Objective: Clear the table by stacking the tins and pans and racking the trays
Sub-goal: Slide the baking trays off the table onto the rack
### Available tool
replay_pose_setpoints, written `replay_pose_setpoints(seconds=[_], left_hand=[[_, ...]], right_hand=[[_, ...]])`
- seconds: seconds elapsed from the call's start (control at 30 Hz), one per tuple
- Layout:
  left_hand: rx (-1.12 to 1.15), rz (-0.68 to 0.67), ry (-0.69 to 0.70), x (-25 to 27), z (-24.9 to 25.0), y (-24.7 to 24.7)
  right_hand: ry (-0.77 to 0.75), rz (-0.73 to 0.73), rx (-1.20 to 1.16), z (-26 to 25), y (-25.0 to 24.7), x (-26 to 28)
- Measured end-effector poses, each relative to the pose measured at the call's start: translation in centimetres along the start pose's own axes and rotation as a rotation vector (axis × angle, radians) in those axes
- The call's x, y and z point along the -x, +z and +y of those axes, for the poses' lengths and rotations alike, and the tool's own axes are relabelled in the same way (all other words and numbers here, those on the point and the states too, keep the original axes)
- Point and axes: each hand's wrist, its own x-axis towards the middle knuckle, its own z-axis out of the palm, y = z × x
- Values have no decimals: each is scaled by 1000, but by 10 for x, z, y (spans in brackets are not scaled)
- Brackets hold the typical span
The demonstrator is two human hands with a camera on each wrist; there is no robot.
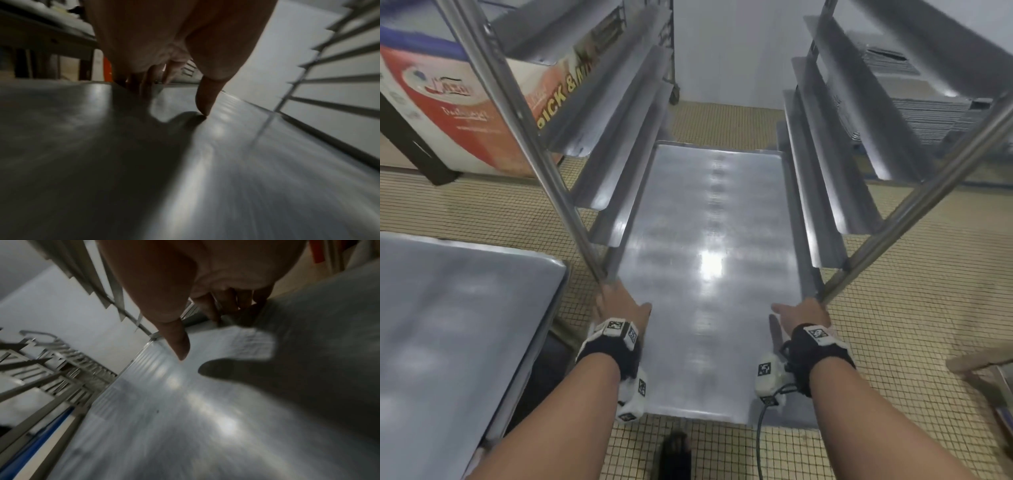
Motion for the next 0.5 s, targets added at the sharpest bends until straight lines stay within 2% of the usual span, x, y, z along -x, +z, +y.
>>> replay_pose_setpoints(seconds=[0.1, 0.2, 0.33, 0.43, 0.5], left_hand=[[-153, -93, 150, 37, -13, 16], [-147, -177, 296, 70, -26, 26], [-221, -293, 451, 104, -44, 27], [-298, -327, 541, 119, -55, 27], [-392, -298, 556, 124, -55, 28]], right_hand=[[-127, -36, 103, 19, 3, 25], [-280, -73, 251, 44, 14, 48], [-457, -128, 278, 76, 23, 84], [-604, -184, 346, 97, 25, 105], [-689, -194, 466, 105, 27, 110]])
